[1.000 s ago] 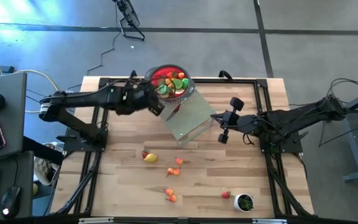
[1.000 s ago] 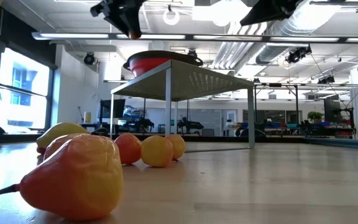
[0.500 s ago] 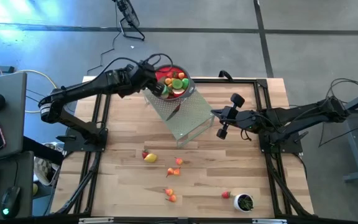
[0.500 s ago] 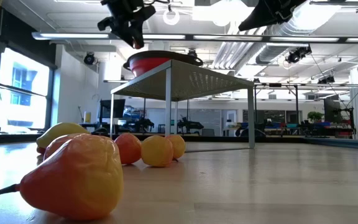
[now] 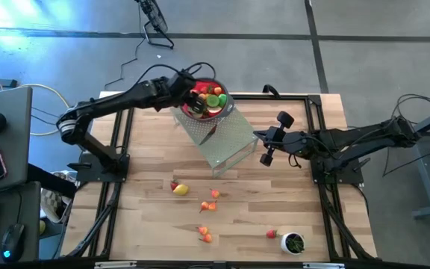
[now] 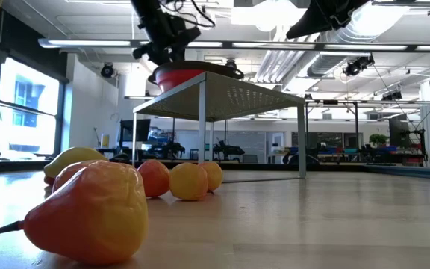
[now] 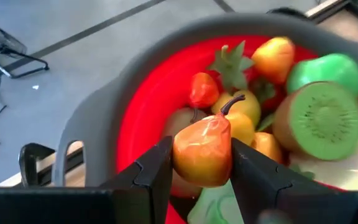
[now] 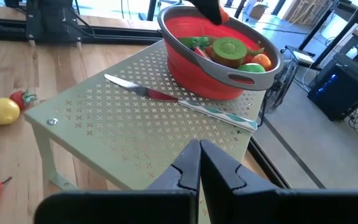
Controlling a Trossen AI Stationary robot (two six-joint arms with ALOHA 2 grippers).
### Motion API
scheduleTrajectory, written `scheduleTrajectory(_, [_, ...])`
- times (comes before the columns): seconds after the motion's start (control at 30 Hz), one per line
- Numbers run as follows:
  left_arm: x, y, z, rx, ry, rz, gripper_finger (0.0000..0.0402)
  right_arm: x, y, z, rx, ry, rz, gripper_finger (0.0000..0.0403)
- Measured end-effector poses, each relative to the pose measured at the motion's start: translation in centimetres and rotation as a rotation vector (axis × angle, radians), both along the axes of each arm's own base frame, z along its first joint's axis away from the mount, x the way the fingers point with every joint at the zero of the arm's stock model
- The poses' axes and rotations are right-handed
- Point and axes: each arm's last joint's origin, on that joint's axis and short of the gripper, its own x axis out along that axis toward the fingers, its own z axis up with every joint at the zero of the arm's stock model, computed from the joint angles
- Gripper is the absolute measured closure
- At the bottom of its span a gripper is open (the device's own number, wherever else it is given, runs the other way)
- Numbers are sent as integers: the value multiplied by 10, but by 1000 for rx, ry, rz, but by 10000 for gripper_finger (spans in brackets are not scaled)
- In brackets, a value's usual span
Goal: Pick & Place Fruit
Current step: Put the orange pear into the red strainer on the shelf
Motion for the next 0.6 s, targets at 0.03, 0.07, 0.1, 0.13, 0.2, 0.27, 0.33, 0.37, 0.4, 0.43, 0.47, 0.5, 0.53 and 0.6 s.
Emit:
scheduleTrajectory(0.03, [2,1,-3,-5,10,1,265,0,0,0,-1,1,0,400])
scheduleTrajectory(0.07, [4,2,-6,-13,21,4,265,0,0,0,-1,1,0,400])
scheduleTrajectory(0.1, [6,3,-9,-19,28,6,265,0,0,0,-1,1,0,400])
scheduleTrajectory(0.13, [7,3,-11,-22,33,5,265,0,0,0,-1,2,1,400])
scheduleTrajectory(0.2, [10,5,-15,-34,44,0,265,0,0,0,-1,2,1,400])
scheduleTrajectory(0.27, [13,6,-20,-40,57,0,265,0,0,0,-1,2,1,400])
scheduleTrajectory(0.33, [16,7,-23,-43,63,-1,265,0,0,0,-1,2,1,400])
scheduleTrajectory(0.37, [16,7,-23,-44,64,-1,265,0,0,0,-1,2,1,400])
scheduleTrajectory(0.4, [16,7,-23,-44,64,0,265,0,0,0,-1,3,1,400])
scheduleTrajectory(0.43, [16,7,-23,-43,63,0,265,0,0,0,-1,3,1,400])
scheduleTrajectory(0.47, [16,7,-23,-43,62,0,265,0,0,0,-1,3,1,400])
scheduleTrajectory(0.5, [16,7,-23,-42,60,0,265,0,0,0,-2,3,1,400])
scheduleTrajectory(0.53, [15,7,-21,-41,56,0,265,0,0,0,-3,4,2,400])
scheduleTrajectory(0.6, [12,6,-17,-35,44,0,265,0,0,0,-16,12,8,400])
